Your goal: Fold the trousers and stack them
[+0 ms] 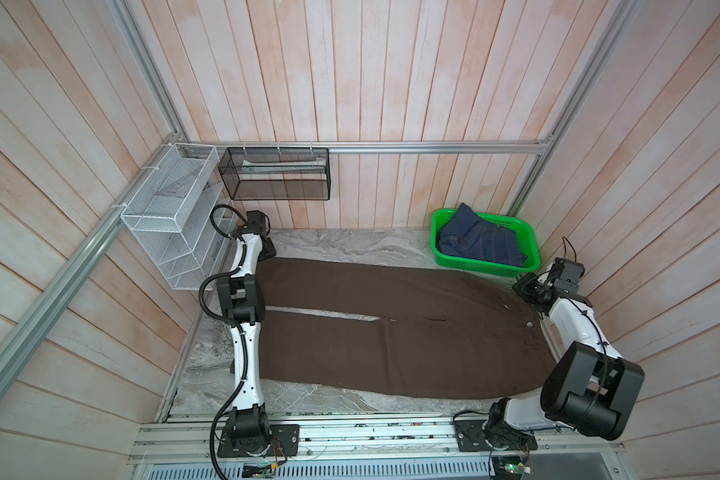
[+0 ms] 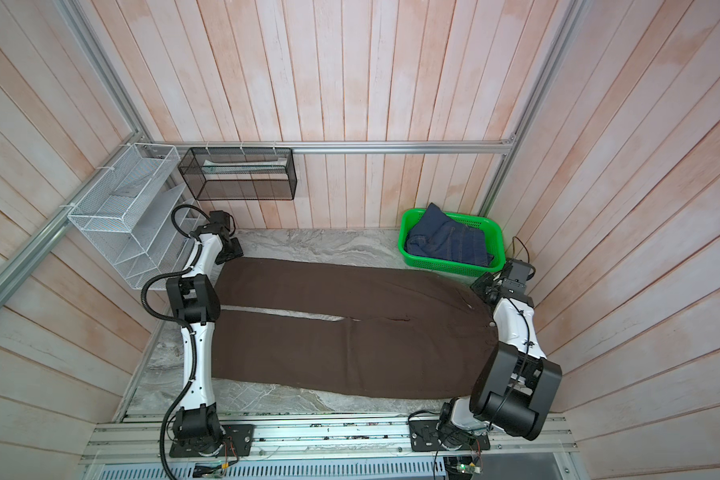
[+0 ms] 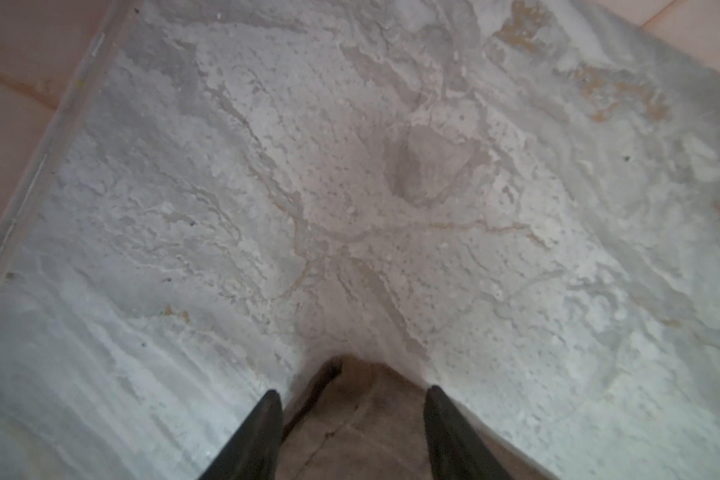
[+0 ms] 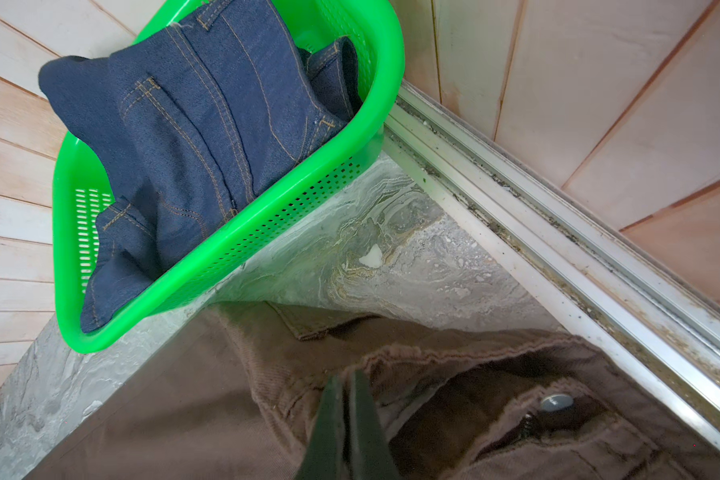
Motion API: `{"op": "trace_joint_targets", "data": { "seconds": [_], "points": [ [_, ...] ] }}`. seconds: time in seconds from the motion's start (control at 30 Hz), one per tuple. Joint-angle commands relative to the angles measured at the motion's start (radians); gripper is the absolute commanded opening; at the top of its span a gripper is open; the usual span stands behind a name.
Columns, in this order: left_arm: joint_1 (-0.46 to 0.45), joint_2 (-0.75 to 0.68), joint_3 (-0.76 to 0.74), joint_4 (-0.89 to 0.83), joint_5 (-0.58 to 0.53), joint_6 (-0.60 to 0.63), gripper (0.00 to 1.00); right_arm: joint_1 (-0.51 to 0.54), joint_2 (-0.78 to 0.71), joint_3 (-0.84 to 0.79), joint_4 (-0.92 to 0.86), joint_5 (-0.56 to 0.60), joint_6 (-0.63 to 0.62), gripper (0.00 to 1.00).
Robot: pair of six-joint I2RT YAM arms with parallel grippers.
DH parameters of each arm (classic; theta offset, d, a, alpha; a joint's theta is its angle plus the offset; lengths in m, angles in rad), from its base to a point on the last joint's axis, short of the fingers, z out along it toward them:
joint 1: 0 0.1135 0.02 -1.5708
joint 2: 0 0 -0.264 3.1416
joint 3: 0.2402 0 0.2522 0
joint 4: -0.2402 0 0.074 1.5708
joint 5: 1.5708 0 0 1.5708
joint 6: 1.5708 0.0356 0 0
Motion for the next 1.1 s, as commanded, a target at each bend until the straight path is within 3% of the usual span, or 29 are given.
{"op": "trace_joint_targets", "data": {
  "seconds": [0.0,0.33,0.53,0.73,0.87,1.07],
  "points": [
    [0.021,0.053,0.010,-0.029,0.027,-0.003,0.52,0.006,-0.018,0.000,-0.026,-0.008,-0.015,0.00],
    [0.029,0.051,-0.008,-0.031,0.013,-0.003,0.20,0.006,-0.021,-0.003,-0.026,-0.008,-0.017,0.00],
    [0.027,-0.056,-0.057,0.025,0.020,-0.003,0.03,0.007,-0.033,0.000,-0.029,-0.005,-0.013,0.00],
    [0.017,-0.363,-0.364,0.207,0.022,0.020,0.00,-0.019,-0.085,-0.010,-0.006,-0.012,0.040,0.00],
    [0.033,-0.597,-0.621,0.342,0.012,0.012,0.00,-0.100,-0.149,-0.044,0.029,-0.057,0.066,0.00],
    [0.059,-0.827,-0.869,0.411,0.030,-0.007,0.00,-0.193,-0.251,-0.097,0.060,-0.119,0.079,0.00]
  ]
}}
